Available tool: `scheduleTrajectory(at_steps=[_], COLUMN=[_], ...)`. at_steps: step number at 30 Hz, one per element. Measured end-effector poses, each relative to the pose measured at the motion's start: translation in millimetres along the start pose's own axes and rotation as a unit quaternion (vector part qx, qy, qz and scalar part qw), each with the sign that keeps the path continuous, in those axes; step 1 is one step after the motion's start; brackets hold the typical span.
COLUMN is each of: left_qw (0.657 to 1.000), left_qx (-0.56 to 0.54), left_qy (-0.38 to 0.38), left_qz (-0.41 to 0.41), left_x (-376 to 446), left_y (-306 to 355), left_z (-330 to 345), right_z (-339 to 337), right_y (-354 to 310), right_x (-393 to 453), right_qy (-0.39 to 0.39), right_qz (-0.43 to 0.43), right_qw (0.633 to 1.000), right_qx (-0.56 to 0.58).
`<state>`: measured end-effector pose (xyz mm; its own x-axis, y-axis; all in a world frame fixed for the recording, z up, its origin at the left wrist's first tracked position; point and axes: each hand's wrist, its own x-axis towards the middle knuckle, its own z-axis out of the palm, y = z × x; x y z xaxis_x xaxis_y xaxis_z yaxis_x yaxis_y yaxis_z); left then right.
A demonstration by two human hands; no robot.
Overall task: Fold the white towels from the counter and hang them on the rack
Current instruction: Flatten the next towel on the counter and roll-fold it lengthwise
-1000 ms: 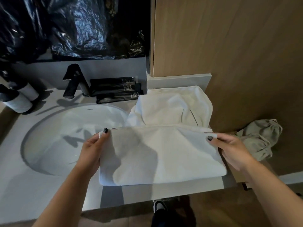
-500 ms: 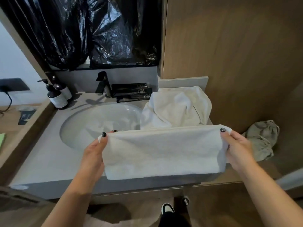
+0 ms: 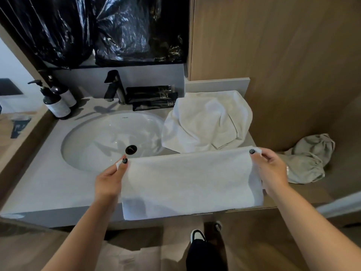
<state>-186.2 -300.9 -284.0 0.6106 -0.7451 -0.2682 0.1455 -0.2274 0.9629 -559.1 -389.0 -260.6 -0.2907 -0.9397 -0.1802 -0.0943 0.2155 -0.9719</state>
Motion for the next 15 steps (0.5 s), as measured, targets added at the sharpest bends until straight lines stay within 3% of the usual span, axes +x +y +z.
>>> scheduleTrajectory(at_steps=[7,11,13,15], left_qw=[0.998,0.982,0.946,0.875], left_qx=[0.05,0.179,0.312,0.426], left_qy=[0.038,0.054,0.058,0.069], left_qz=[0.01,0.017,0.073,0.22], left_x=[38,50,49,35], left_y=[-11,-26,-29,-28], left_z=[32,38,38,47], right_z=[20,33,36,40], right_y=[18,30,31,36], right_x=[66,91,87,75], right_qy=[-0.002,-0.012,0.011,0.056], right_qz=[0.02,0.05,-0.006,-0.152], right_qw=[1.0,0.998,0.991,0.947], right_qx=[-0.004,-0.038,-0.131,-0.276])
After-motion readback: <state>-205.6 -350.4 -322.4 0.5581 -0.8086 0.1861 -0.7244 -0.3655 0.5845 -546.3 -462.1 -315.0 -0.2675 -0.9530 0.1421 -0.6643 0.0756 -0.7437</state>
